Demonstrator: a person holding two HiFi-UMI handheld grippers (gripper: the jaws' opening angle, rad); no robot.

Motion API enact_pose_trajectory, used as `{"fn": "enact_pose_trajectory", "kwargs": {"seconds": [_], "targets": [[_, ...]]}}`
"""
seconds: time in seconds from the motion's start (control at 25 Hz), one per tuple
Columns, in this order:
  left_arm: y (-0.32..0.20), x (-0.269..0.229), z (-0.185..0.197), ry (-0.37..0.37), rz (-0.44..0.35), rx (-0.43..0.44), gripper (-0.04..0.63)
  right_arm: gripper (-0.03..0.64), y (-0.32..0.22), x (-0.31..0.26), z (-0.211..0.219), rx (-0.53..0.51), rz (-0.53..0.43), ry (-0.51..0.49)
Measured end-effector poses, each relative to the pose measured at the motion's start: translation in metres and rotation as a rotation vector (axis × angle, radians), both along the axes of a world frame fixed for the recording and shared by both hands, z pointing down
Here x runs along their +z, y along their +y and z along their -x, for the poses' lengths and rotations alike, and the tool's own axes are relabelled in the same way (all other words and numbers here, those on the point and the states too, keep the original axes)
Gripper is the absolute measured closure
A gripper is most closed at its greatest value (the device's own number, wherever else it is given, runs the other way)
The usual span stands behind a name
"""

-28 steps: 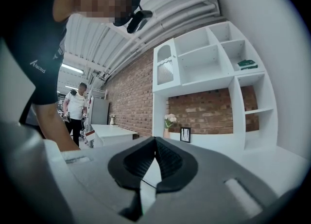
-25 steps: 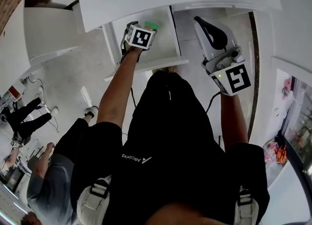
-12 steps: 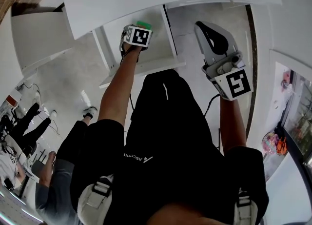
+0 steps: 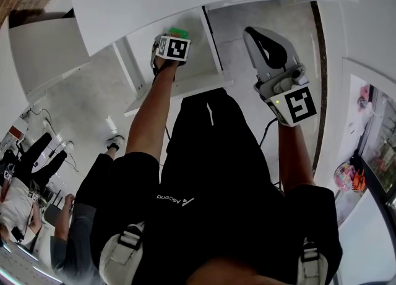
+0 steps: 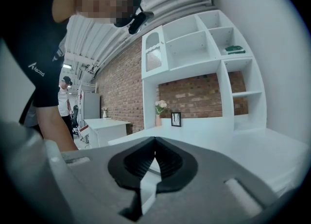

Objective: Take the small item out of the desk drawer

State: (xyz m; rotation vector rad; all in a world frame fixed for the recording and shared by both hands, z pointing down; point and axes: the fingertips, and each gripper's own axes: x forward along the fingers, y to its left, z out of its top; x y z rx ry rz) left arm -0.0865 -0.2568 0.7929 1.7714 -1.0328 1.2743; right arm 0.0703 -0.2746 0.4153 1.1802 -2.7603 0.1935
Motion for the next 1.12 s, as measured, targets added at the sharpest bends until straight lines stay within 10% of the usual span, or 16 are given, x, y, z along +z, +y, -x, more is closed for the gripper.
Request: {"fn": "enact_pose_trajectory", "kwargs": {"seconds": [0.48, 1.12], "targets": [[0.003, -0.026, -0.003, 0.02, -0.004, 0.029, 0.252, 0.615, 0.003, 0.0, 0.005, -0.019, -0.002, -0.013], [0.014, -0.184, -0.038, 0.208, -0.262, 0.148, 0.252, 0.614, 0.02, -0.033, 0.015, -0.044, -0.088, -0.079]]}}
